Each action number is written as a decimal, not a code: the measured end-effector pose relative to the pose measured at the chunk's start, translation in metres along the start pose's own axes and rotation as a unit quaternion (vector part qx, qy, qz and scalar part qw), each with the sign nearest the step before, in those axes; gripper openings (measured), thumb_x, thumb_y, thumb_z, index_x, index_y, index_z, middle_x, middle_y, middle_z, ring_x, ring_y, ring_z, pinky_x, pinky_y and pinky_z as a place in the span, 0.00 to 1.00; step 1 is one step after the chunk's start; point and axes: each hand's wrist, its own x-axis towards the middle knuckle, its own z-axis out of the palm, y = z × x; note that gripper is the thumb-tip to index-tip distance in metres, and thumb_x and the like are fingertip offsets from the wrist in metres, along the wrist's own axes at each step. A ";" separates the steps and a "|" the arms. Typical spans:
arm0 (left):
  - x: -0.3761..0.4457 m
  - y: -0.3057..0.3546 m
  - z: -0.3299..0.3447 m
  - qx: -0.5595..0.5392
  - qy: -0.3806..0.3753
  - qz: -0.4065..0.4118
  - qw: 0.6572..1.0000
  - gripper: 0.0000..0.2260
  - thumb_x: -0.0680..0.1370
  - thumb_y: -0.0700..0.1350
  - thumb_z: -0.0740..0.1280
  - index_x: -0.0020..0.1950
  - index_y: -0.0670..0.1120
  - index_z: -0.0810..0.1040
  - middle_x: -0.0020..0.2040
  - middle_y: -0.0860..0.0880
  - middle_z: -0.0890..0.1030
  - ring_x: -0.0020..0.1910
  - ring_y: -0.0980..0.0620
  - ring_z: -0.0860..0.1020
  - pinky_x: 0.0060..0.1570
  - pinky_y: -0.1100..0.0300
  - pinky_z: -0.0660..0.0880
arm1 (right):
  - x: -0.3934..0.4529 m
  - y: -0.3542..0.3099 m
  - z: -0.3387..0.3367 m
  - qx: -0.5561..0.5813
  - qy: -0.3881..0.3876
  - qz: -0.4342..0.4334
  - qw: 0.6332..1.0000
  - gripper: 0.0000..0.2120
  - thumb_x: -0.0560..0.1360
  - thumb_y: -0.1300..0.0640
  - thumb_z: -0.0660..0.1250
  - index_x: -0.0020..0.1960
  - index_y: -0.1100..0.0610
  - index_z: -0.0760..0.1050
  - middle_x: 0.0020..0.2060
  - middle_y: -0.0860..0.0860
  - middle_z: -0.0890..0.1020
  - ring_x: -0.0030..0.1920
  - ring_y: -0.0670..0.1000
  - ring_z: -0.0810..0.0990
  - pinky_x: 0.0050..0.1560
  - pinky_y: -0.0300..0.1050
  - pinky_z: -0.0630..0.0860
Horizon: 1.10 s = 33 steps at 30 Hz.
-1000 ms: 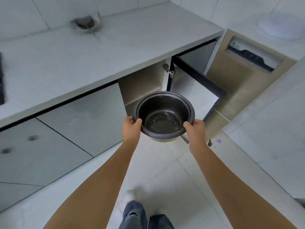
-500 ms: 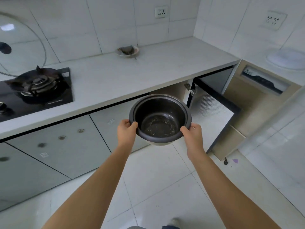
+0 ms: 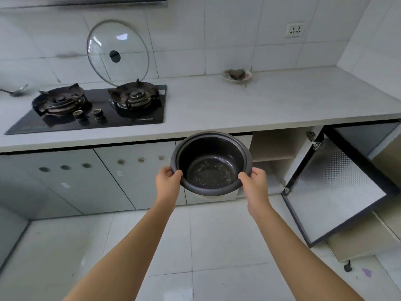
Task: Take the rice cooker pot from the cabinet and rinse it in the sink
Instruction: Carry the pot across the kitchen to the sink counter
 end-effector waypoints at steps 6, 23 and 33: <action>-0.017 -0.004 -0.030 -0.025 0.128 -0.003 0.992 0.05 0.73 0.35 0.62 0.37 0.42 0.71 0.29 0.50 0.72 0.28 0.55 0.69 0.24 0.74 0.68 | 0.014 -0.008 0.030 -0.060 -0.132 -0.008 0.989 0.12 0.71 0.64 0.63 0.54 0.68 0.71 0.46 0.63 0.78 0.44 0.53 0.76 0.43 0.43 0.74; -0.200 -0.074 -0.068 -0.124 0.456 -0.064 0.879 0.05 0.74 0.36 0.63 0.48 0.44 0.74 0.39 0.51 0.79 0.37 0.57 0.76 0.36 0.66 0.71 | -0.064 0.032 0.038 -0.096 -0.454 0.011 0.886 0.09 0.69 0.64 0.63 0.47 0.57 0.67 0.40 0.53 0.75 0.39 0.47 0.73 0.43 0.41 0.73; -0.319 -0.094 -0.077 -0.147 0.567 -0.036 0.810 0.06 0.74 0.35 0.63 0.47 0.45 0.73 0.38 0.54 0.80 0.35 0.60 0.77 0.28 0.77 0.70 | -0.149 0.044 0.009 -0.098 -0.555 0.000 0.826 0.09 0.70 0.64 0.63 0.46 0.54 0.66 0.42 0.52 0.78 0.40 0.46 0.75 0.40 0.37 0.71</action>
